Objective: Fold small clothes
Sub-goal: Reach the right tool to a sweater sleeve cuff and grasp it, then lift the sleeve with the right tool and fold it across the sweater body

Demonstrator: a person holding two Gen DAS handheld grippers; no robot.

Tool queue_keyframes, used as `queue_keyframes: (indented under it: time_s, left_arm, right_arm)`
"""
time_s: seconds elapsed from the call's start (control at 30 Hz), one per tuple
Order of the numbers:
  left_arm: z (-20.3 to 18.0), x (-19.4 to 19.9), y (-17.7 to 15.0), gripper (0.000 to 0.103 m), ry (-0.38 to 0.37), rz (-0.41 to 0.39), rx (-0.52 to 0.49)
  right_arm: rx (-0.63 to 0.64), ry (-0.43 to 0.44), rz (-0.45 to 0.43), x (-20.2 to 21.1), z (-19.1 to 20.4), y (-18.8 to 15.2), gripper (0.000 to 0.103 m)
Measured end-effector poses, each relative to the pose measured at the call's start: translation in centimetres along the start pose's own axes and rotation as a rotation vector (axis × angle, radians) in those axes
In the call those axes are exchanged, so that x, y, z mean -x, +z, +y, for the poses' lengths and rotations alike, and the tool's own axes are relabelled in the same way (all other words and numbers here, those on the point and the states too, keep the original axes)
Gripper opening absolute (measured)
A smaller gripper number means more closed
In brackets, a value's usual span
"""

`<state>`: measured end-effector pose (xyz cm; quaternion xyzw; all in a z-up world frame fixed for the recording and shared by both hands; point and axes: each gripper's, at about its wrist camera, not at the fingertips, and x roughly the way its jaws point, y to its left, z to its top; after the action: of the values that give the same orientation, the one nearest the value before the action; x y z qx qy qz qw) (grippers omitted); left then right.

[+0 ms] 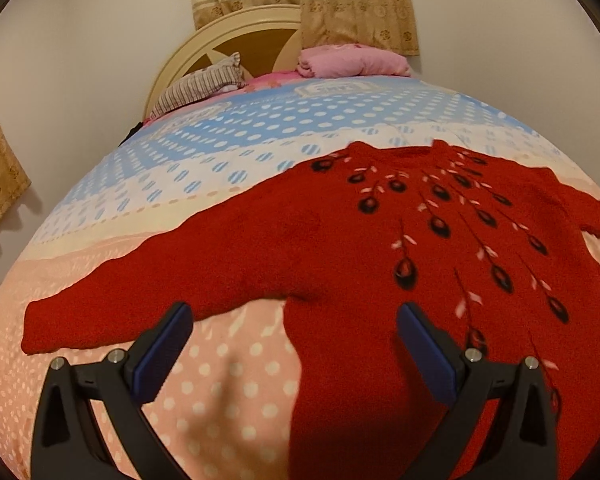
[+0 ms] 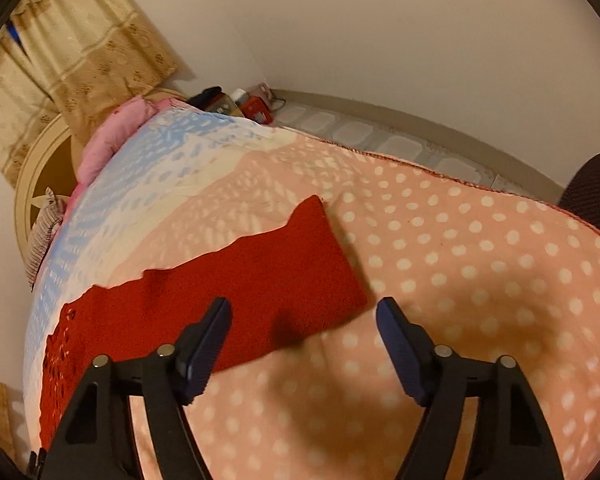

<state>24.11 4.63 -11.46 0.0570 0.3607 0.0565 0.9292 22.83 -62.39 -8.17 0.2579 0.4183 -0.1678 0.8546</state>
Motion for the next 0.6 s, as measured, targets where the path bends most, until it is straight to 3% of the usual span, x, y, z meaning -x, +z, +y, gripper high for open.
queue_keyframes:
  time_s: [0.17,0.23,0.3,0.6]
  left_arm:
    - [0.4,-1.3,0.1,0.103,0.0,0.019,0.01]
    - [0.6,-1.9,0.1,0.103,-0.004,0.026,0.014]
    - [0.8,-2.0,0.1,0.103,-0.009,0.029,0.02]
    - [1.9,-1.9,-0.1,0.103,-0.047,0.017,0.054]
  right_arm:
    - [-0.037,-0.028,0.042,-2.5,-1.0,1.2,0.069]
    - [-0.05,-0.027,0.065,-3.2,-1.2,1.1,0.057]
    - [0.002,-0.032,0.066,-3.4,-0.5,1.1,0.022]
    - [0.168,-0.011,-0.047,1.2,6.0,2.3,0.019]
